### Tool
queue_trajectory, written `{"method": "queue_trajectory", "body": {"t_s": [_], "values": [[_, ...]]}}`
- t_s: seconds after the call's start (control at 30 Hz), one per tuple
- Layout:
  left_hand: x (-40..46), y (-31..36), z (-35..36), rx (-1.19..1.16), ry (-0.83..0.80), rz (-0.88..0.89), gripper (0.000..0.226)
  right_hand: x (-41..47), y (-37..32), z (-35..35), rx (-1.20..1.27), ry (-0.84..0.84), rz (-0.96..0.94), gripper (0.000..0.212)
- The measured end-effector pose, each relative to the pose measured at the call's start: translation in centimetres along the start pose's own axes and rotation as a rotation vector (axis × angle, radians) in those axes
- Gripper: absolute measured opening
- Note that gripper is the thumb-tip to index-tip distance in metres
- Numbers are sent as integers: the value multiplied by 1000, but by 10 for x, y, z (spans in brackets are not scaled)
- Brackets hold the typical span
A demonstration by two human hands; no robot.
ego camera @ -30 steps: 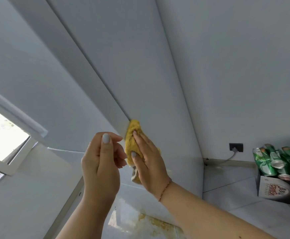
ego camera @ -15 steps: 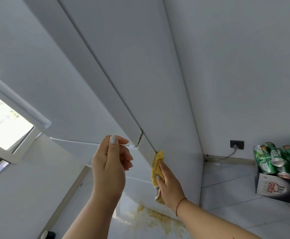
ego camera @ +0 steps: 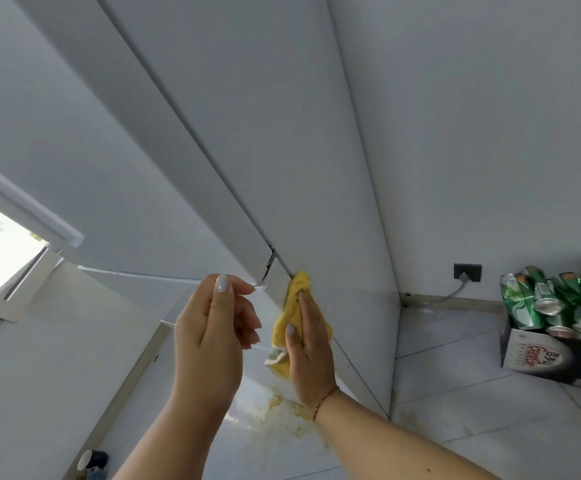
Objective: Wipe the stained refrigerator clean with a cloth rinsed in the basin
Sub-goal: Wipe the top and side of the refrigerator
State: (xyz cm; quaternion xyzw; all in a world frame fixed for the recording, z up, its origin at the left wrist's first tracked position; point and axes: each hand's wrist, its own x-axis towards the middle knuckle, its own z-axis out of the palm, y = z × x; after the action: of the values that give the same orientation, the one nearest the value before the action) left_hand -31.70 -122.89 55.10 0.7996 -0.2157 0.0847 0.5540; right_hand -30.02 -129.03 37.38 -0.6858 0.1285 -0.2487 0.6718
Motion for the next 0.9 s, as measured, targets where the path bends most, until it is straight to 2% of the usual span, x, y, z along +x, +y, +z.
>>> {"method": "queue_trajectory", "body": {"t_s": [0.07,0.17,0.3,0.43,0.53,0.63,0.73,0.83,0.9], "values": [[-1,-7,1,-21,-22,0,37,-3,28,-2,76,17,142,62],[-4,-17,0,-18,-52,-17,38,-5,69,-6,123,3,349,45],[-8,-30,0,-11,-72,-35,37,-4,113,-12,88,-31,632,52],[-13,-38,0,-16,-116,-73,38,0,121,-16,-22,-75,764,53],[-18,-46,5,-21,-185,-172,40,1,125,-27,-117,-152,824,49],[-25,-70,16,97,-360,-354,45,-9,138,-51,81,-155,917,37],[-38,-104,31,207,-515,-575,41,-21,139,-86,437,-34,1016,30],[-55,-130,51,251,-560,-718,38,-23,132,-117,726,53,1099,38],[-62,-146,66,272,-525,-755,31,-23,121,-135,791,-1,1140,48]]}}
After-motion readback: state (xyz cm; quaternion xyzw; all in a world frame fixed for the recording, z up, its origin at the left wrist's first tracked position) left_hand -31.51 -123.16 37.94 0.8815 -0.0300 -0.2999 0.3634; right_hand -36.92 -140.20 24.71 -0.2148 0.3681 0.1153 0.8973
